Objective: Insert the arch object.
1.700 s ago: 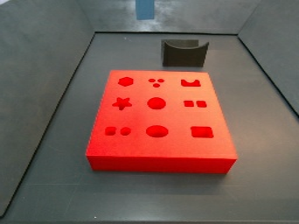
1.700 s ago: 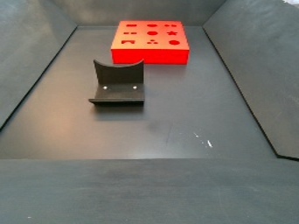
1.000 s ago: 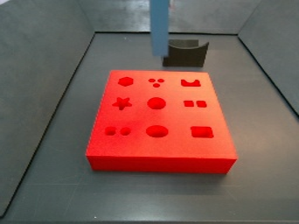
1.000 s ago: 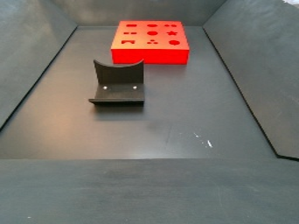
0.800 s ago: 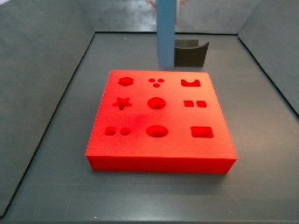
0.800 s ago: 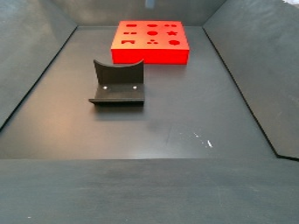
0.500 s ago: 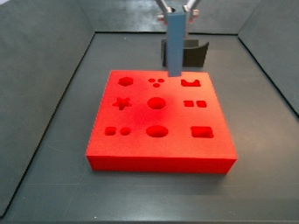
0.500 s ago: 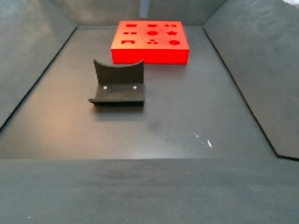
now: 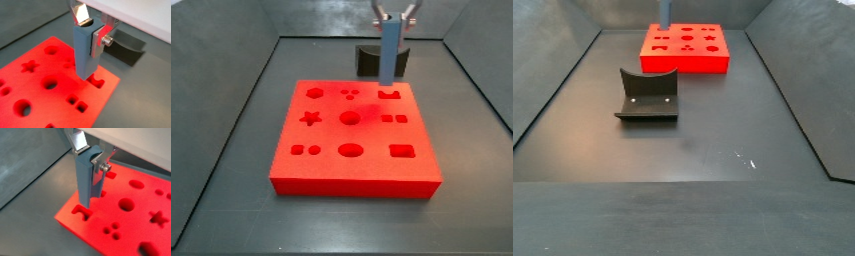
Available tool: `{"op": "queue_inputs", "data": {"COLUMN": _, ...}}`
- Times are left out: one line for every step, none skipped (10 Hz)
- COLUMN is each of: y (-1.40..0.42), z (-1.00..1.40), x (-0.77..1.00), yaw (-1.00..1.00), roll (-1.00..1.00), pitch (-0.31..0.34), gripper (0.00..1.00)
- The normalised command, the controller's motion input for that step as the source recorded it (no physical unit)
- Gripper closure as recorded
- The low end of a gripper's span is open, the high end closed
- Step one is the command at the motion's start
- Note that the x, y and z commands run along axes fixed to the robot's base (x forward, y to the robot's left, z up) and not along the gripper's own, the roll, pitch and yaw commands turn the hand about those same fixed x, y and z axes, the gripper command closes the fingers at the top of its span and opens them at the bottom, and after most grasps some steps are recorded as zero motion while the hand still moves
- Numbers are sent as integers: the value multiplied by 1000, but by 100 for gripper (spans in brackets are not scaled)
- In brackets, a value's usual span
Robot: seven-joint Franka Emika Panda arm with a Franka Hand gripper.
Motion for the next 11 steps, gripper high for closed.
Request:
{"op": "queue_inputs", "data": {"y": 111, "z": -169, "x": 223, "yaw": -923, "roll": -6, "pitch": 0, "gripper": 100}}
{"op": "queue_inputs", "data": {"y": 57, "z": -163, "x": 143, "yaw": -980, "roll": -3, "pitch": 0, "gripper": 100}}
{"op": "queue_inputs", "data": {"y": 57, "z": -163, "x": 143, "yaw": -980, "roll": -4, "pitch": 0, "gripper": 100}}
{"op": "queue_inputs", "data": {"y": 57, "z": -171, "x": 134, "yaw": -983, "roll": 0, "pitch": 0, "gripper": 100}}
{"op": "queue_inputs", "data": {"y": 51, "z": -177, "x": 111, "yaw": -989, "roll": 0, "pitch": 0, "gripper": 100}}
{"op": "queue_inputs", "data": {"y": 46, "z": -149, "x": 114, "yaw": -989, "roll": -4, "pitch": 0, "gripper": 100}}
{"op": "queue_inputs", "data": {"y": 37, "z": -80, "x": 143, "yaw": -966, "roll": -27, "pitch": 0, "gripper": 100}}
{"op": "queue_inputs", "data": {"y": 54, "z": -71, "x": 157, "yaw": -943, "roll": -26, "pitch": 0, "gripper": 100}}
{"op": "queue_inputs", "data": {"y": 80, "z": -129, "x": 83, "yaw": -929, "roll": 0, "pitch": 27, "gripper": 100}}
{"op": "queue_inputs", "data": {"y": 86, "z": -106, "x": 43, "yaw": -917, "roll": 0, "pitch": 56, "gripper": 100}}
{"op": "queue_inputs", "data": {"y": 77, "z": -83, "x": 49, "yaw": -926, "roll": 0, "pitch": 43, "gripper": 100}}
